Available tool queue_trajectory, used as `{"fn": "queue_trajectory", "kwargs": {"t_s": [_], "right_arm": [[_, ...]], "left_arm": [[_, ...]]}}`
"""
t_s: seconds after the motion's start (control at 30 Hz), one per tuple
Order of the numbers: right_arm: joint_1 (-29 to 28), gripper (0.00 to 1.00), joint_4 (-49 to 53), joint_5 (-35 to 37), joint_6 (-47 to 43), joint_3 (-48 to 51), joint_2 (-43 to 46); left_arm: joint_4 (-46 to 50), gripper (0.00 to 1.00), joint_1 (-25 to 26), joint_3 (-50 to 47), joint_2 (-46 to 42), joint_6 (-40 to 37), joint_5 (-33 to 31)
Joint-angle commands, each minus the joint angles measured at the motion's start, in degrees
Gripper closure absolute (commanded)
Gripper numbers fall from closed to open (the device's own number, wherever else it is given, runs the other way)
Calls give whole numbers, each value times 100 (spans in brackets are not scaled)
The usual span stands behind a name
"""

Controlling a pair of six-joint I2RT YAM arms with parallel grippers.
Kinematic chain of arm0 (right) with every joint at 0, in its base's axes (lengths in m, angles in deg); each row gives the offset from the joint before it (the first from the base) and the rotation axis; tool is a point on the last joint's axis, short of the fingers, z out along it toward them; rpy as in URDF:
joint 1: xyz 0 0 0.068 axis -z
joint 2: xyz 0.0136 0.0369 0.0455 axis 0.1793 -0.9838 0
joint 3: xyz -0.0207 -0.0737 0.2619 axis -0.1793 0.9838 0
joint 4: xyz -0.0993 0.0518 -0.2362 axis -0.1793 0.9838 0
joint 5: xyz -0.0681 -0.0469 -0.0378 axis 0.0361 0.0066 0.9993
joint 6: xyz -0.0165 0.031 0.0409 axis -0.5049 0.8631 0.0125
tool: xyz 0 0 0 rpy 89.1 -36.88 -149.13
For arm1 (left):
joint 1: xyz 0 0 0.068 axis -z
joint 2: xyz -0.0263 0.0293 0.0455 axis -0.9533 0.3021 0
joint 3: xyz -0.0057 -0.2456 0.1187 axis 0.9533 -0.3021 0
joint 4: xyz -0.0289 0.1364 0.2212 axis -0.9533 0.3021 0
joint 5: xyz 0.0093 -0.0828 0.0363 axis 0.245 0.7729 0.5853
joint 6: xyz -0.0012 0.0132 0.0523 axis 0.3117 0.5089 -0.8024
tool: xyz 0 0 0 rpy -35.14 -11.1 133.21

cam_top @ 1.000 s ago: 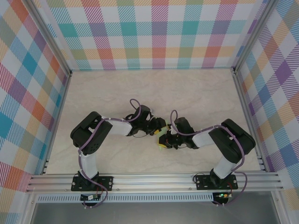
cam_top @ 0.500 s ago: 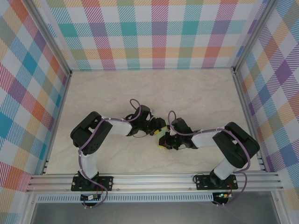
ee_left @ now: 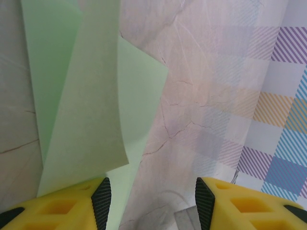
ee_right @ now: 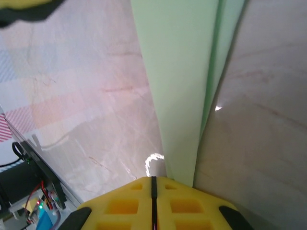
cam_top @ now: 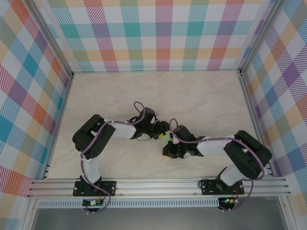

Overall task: Fold a paper plane with a square sheet of paper (pick it up from the middle)
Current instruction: Fold the wing for the fifth time at the center of the table.

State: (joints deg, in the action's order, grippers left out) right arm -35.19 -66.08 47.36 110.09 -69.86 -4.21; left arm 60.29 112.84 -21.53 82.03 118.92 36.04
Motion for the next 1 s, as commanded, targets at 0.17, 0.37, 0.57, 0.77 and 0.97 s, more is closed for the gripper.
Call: {"fn": "queue_trajectory", "kwargs": {"t_s": [0.17, 0.37, 0.57, 0.77, 0.97], "right_arm": [[-65, 91, 798, 68, -124, 102, 66], [179, 87, 283, 81, -19, 41, 883], [561, 87, -101, -110, 101, -238, 532], [597, 87, -799, -252, 348, -296, -129], [605, 90, -365, -163, 210, -328, -474]], "left_arm": [[574, 48, 78, -39, 277, 52, -202], [630, 48, 80, -13, 263, 8, -160], [635, 48, 74, 22, 274, 16, -133], [658, 48, 74, 58, 259, 26, -125], [662, 48, 79, 72, 217, 17, -79]]}}
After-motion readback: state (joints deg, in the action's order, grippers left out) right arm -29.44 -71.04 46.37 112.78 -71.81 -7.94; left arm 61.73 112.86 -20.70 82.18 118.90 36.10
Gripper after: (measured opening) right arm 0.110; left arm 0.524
